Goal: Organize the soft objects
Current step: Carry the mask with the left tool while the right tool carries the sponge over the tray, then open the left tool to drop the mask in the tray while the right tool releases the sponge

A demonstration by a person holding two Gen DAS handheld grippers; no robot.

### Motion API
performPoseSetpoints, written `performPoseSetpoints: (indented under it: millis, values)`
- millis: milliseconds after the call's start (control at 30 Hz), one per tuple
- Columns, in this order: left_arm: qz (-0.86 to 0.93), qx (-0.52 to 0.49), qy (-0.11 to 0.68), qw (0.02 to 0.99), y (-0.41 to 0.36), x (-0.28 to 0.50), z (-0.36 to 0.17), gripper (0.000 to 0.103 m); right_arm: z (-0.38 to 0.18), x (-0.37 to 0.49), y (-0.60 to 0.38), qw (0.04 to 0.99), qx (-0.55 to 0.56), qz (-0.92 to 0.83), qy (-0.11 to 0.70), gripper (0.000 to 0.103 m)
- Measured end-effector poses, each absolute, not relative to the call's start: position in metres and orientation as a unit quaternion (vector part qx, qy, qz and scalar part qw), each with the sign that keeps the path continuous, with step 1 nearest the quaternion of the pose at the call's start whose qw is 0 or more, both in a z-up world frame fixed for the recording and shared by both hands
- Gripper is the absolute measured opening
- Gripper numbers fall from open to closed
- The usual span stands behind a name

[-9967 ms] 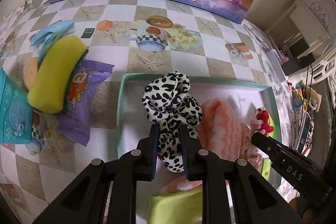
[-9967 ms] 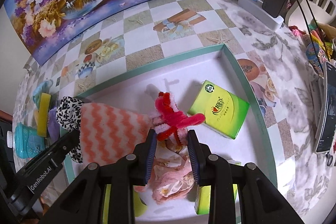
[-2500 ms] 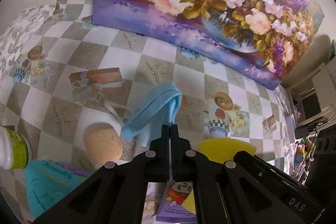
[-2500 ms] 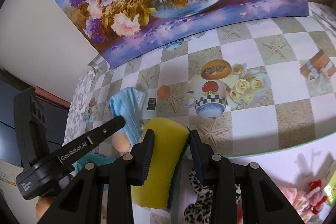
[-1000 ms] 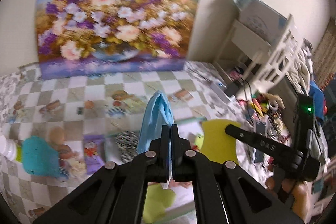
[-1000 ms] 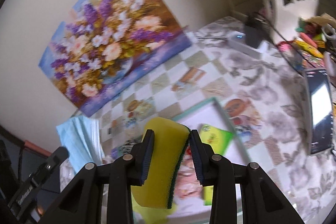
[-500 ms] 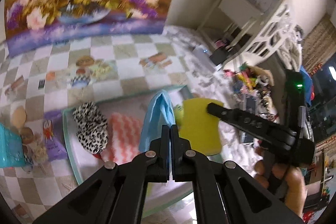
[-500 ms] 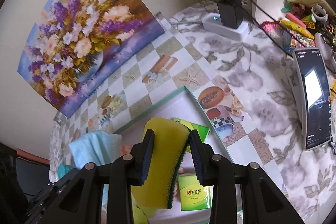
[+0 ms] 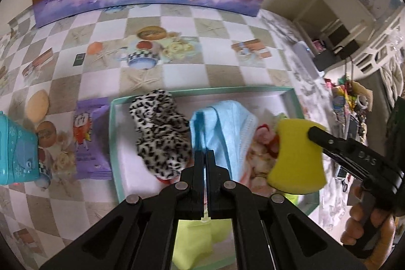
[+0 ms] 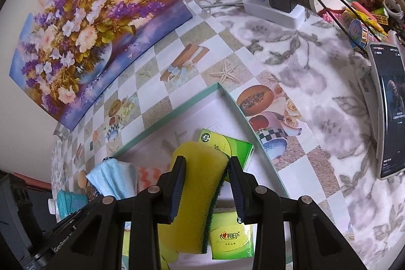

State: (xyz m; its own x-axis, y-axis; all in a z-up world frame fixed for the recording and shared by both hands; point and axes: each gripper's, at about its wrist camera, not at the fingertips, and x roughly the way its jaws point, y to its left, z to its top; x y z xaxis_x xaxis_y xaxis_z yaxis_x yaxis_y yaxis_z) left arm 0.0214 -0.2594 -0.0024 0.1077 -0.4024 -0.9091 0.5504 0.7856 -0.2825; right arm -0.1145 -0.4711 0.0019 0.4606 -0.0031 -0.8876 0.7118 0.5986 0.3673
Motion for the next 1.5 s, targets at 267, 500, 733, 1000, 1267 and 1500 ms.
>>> performPoseSetpoints:
  millis: [267,500,733,1000,1267,1500]
  values:
    - [-0.316,0.056,0.595,0.737,-0.255,0.028,-0.002,0.001,0.008,-0.109,-0.468,0.77,0.371,-0.231,0.465,0.039]
    - [-0.31,0.059,0.59,0.743,-0.25,0.03,0.012,0.001,0.013,-0.107,-0.465,0.772,0.359,-0.233,0.469,0.059]
    - [-0.292,0.061,0.575,0.762,-0.24,0.037,0.023,0.037,0.023,-0.107,-0.463,0.771,0.329,-0.258,0.48,0.066]
    - [-0.225,0.068,0.571,0.786,-0.22,0.055,0.018,0.068,0.034,-0.094,-0.448,0.783,0.265,-0.265,0.496,0.085]
    - [-0.181,0.069,0.551,0.812,-0.201,0.068,0.022,0.086,0.035,-0.078,-0.425,0.791,0.215,-0.263,0.508,0.102]
    - [-0.163,0.06,0.542,0.822,-0.183,0.078,0.027,0.088,0.041,-0.06,-0.397,0.804,0.173,-0.242,0.515,0.103]
